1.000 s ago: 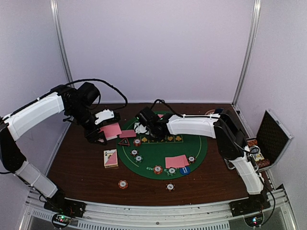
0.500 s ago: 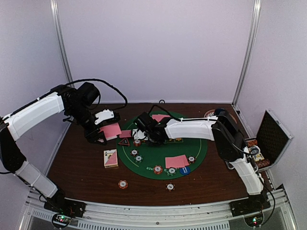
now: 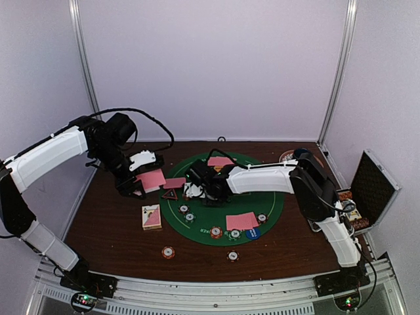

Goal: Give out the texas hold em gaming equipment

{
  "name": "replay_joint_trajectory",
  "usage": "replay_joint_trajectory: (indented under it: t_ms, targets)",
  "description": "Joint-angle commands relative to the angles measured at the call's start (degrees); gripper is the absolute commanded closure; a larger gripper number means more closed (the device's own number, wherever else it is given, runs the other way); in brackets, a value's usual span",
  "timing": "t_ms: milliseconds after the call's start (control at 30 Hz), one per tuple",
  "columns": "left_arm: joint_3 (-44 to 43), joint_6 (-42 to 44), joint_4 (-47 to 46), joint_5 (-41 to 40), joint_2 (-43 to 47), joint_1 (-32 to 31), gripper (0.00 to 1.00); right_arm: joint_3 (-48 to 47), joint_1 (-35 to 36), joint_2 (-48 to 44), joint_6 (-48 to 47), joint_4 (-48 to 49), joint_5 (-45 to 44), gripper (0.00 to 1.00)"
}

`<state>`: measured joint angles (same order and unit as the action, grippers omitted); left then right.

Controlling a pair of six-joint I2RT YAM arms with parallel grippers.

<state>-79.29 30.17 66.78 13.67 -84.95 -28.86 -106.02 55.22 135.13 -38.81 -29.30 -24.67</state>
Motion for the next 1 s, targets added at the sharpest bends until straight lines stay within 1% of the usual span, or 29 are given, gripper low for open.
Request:
replay_joint_trajectory:
  t_ms: [0, 133, 167, 200, 233, 333, 433, 633, 833, 900, 967]
  targets:
    - [-2.4, 0.5, 0.3, 0.8, 1.4, 0.5, 1.00, 2.1, 0.5, -3.8, 2.1, -0.2, 1.2, 0.42]
    - [-2.7, 0.5, 0.6, 0.9, 1.4, 0.5, 1.00, 2.6, 0.5, -5.9, 3.9, 1.4, -0.3, 0.36]
    - [-2.8, 0.6, 0.7, 0.8, 1.4, 0.5, 1.00, 2.7, 0.5, -6.5, 4.8, 2.0, -1.0, 0.21]
    - [-2.8, 0.6, 0.8, 0.8, 1.5, 0.5, 1.00, 3.0, 0.5, -7.3, 5.7, 2.7, -1.8, 0.03]
    - [-2.9, 0.6, 0.8, 0.8, 1.5, 0.5, 1.00, 3.4, 0.5, -8.1, 6.6, 4.0, -2.6, 0.01]
    - [-3.0, 0.5, 0.9, 0.8, 1.6, 0.5, 1.00, 5.4, 0.5, -10.8, 9.7, 7.6, -5.7, 0.01]
    - [-3.1, 0.6, 0.8, 0.8, 1.8, 0.5, 1.00, 5.4, 0.4, -12.8, 13.8, 7.4, -7.7, 0.01]
    - [-3.4, 0.7, 0.8, 0.9, 2.0, 0.5, 1.00, 5.2, -1.4, -19.1, 25.8, 5.2, -6.3, 0.00]
    - [-3.8, 1.1, 0.8, 1.3, 1.9, 0.5, 1.00, -0.7, -4.8, -22.7, 39.5, -4.1, 3.8, 0.00]
    - [-4.0, 1.1, 0.8, 1.3, 1.9, 0.5, 1.00, -1.5, -6.3, -23.4, 44.3, -6.0, 6.1, 0.00]
    - [-4.2, 1.0, 0.8, 1.5, 1.8, 0.5, 1.00, -0.8, -7.6, -24.6, 47.8, -5.8, 6.8, 0.01]
